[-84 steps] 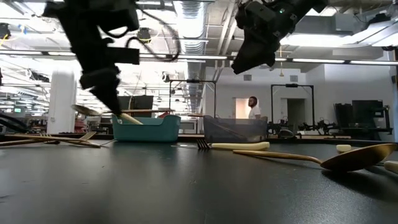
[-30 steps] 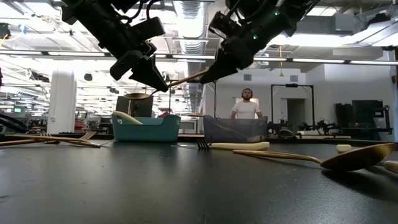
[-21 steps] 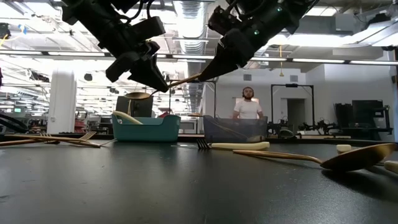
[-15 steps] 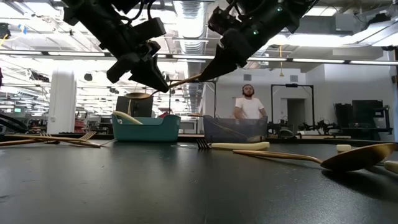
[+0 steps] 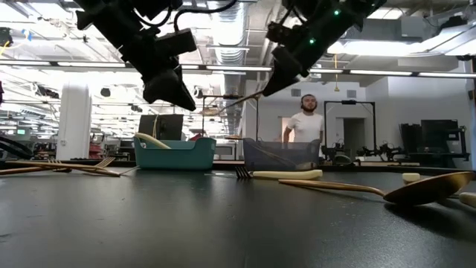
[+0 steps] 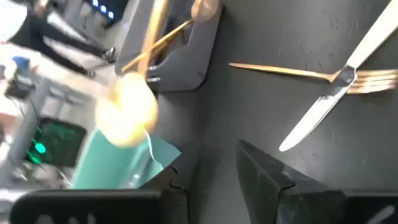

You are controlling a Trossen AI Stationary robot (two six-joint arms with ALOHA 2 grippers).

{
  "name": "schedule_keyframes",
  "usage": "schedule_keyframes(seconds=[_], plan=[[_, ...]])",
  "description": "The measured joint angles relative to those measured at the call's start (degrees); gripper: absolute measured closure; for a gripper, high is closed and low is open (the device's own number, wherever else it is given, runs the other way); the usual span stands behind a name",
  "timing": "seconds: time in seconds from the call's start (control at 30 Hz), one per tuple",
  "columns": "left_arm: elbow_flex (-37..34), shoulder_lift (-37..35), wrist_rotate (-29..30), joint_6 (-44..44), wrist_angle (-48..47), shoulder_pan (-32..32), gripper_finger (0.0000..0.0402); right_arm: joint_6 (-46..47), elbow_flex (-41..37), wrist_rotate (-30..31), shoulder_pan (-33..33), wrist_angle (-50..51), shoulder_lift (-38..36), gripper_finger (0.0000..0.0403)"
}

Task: Sort silverware by color (type)
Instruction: Put the gold spoon into the black bin

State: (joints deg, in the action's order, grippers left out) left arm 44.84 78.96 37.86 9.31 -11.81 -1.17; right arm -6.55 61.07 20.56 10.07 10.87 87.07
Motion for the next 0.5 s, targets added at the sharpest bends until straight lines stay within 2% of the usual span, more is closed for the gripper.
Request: schedule_keyframes(seconds=[0.1,0.2,0.33,0.5], plan=[[0.0,0.0,-2.3,-6.47,-2.29,-0.27,0.0298,-2.92,-3.55,-5.99,4.49,-6.24,-2.33,0.0364],[0.0,0.0,-4.49,-13.26,-6.39,-1.43,0.0295,-4.26,-9.59,-11.57,9.31,-17.04,-5.2,0.0364],[-0.02,0.0,-2.22,-17.94,-11.44,-3.72,0.0304,-4.44,-17.72,-20.36,16.58,-29.26,-7.63,0.0364],[-0.02,0.0,0.66,-19.4,-11.34,-5.46,0.0315,-4.21,-21.7,-30.2,24.19,-34.82,-6.66,0.0364]])
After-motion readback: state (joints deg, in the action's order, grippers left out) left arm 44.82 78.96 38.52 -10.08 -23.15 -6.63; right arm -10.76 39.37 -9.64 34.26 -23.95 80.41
